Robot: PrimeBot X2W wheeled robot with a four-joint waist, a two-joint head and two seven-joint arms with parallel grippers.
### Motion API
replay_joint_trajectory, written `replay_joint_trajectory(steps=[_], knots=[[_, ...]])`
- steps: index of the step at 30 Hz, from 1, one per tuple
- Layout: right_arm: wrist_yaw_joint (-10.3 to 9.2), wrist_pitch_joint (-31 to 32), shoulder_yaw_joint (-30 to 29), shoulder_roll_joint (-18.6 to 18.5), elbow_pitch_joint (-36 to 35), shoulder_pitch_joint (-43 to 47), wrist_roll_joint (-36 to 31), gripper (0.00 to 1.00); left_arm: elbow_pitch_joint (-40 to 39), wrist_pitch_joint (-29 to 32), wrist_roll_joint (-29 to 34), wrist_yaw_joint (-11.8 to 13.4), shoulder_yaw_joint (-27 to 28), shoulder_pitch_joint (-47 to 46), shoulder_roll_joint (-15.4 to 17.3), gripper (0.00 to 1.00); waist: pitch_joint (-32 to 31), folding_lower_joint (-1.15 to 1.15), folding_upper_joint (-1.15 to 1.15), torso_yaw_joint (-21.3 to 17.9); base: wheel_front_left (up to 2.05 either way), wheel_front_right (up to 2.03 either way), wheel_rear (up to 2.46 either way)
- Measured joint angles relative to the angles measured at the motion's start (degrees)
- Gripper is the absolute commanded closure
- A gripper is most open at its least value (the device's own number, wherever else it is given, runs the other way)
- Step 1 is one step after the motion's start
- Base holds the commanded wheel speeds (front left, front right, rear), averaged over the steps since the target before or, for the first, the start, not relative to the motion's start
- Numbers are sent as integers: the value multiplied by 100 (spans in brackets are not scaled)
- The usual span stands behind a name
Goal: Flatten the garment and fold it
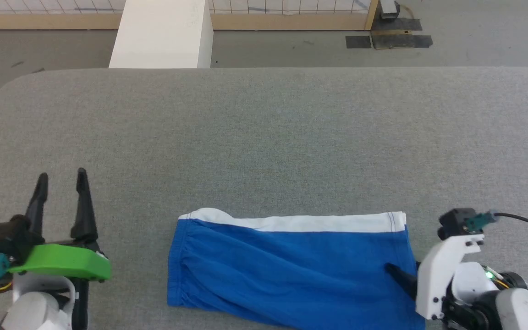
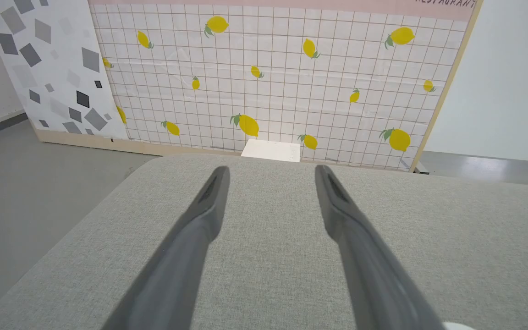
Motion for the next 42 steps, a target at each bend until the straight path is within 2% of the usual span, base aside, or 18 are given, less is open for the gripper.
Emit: replay_joint_trajectory(steps=[7,8,9,10,19,25,29,32,36,40,42], knots=[[0,-127,504,-21,301,-326,154,0,66,-41,190,-112,64,2,-278,0,106,0,0,48,0,0,0],[0,-124,544,-40,344,-366,154,22,64,-45,194,-133,87,2,-323,0,114,0,0,56,0,0,0],[0,-125,570,-62,363,-391,149,72,59,-45,216,-144,104,2,-347,0,123,0,0,60,0,0,0],[0,-126,581,-78,393,-421,151,99,51,-46,249,-160,131,1,-371,0,133,0,0,65,0,0,0],[5,-242,113,-211,636,-591,163,100,44,-62,498,-264,254,2,-520,0,127,0,0,18,0,0,0],[4,-219,-879,-669,836,-675,-252,100,41,-63,579,-316,285,2,-592,0,100,0,0,-7,0,0,0],[4,-220,-1366,-834,973,-673,-665,100,41,-63,591,-321,304,6,-641,0,75,0,0,-5,0,0,0],[3,-183,-1437,-876,969,-670,-818,100,58,-63,604,-361,298,12,-657,0,37,0,0,-11,0,0,0],[3,149,-1156,-942,664,-600,-853,100,110,-63,622,-365,270,47,-681,0,-34,0,0,-28,0,0,0],[1,768,-782,-1029,-101,-461,-566,100,147,-63,622,-367,226,91,-691,0,-102,0,0,-46,0,0,0],[0,1079,-638,-947,-547,-437,-209,100,146,-63,621,-366,227,100,-693,0,-119,0,0,-68,0,0,0]])
